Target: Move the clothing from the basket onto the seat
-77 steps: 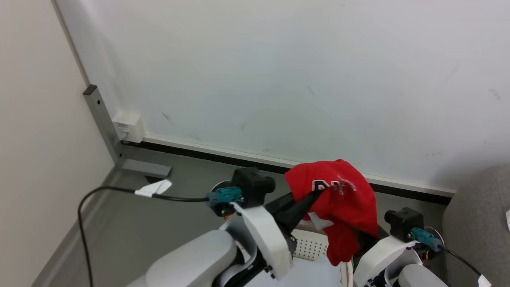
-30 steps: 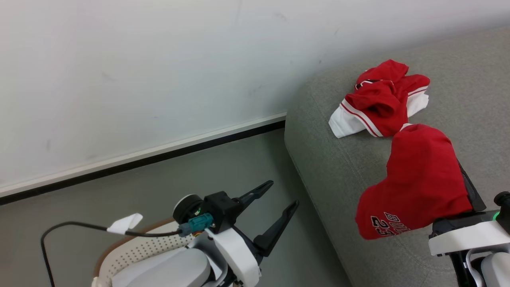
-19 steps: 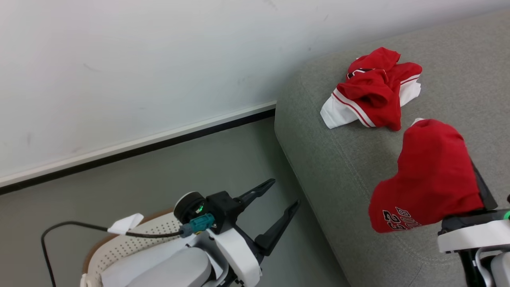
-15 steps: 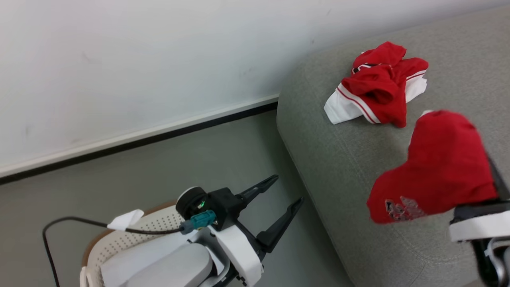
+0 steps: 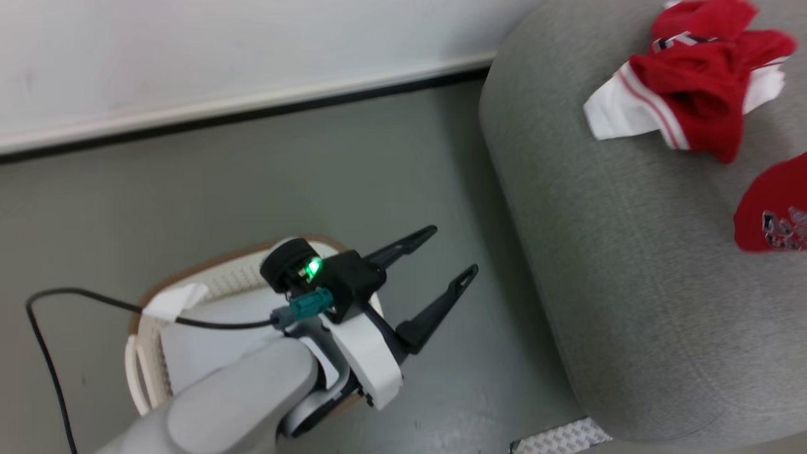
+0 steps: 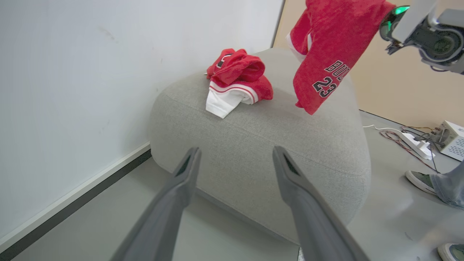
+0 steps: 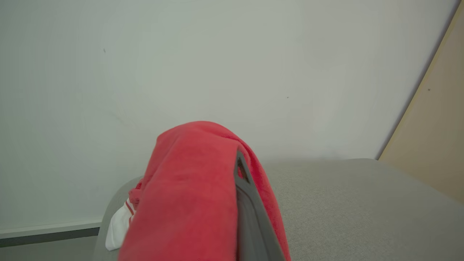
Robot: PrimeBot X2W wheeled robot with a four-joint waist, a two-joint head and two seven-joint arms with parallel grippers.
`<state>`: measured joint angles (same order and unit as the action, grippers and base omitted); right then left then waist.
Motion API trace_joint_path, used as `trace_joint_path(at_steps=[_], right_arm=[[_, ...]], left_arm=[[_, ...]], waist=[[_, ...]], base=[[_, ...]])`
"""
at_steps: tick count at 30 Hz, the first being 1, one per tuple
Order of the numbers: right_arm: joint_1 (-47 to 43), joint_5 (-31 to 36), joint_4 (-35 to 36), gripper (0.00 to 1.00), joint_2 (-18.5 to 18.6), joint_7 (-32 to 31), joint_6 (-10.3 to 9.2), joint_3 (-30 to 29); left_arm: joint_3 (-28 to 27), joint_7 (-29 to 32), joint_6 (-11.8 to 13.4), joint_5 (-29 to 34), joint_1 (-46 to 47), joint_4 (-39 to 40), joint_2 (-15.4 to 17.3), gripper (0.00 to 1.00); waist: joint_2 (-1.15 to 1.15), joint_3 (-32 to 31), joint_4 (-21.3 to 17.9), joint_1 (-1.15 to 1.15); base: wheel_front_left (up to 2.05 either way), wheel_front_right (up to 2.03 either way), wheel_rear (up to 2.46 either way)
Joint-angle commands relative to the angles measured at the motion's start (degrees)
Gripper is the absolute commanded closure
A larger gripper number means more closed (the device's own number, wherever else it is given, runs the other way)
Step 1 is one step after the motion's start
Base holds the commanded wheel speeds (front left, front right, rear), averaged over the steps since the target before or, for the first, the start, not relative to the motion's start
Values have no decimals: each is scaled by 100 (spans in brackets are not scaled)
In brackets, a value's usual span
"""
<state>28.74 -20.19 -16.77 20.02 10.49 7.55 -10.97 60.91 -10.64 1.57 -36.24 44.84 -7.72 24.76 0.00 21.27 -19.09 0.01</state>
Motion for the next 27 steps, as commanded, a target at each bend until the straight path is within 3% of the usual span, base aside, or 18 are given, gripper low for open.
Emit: trace_joint_path(at_steps=[1,9,21,23,24,25,27], right_arm=[[132,67,-78,100,156,-26,-13,-125],[728,67,-657,100,526,-293,-13,-711],[1342,83,-2134,98,690,-1318,-13,229],[1381,-5,-2244,66,719,-1533,-13,403],[1383,-45,-2291,28,767,-1644,-13,478],[1385,-75,-2320,0,818,-1754,-13,567],[1381,-137,-2311,0,918,-1905,-13,721]], left_arm=[[-30,50,15,78,105,52,93,0],[-129,216,68,186,372,348,395,0],[-189,157,102,105,446,376,408,0],[-189,122,106,83,423,342,371,0],[-184,95,101,68,408,323,358,0],[-181,63,100,58,389,303,343,0],[-185,29,103,29,343,254,317,0]], waist=[[0,416,239,-1],[0,1093,475,-1],[0,1305,630,-1],[0,1267,656,-1],[0,1241,672,-1],[0,1213,685,-1],[0,1135,700,-1]], base=[[0,0,0],[0,0,0],[0,0,0],[0,0,0],[0,0,0],[0,0,0],[0,0,0]])
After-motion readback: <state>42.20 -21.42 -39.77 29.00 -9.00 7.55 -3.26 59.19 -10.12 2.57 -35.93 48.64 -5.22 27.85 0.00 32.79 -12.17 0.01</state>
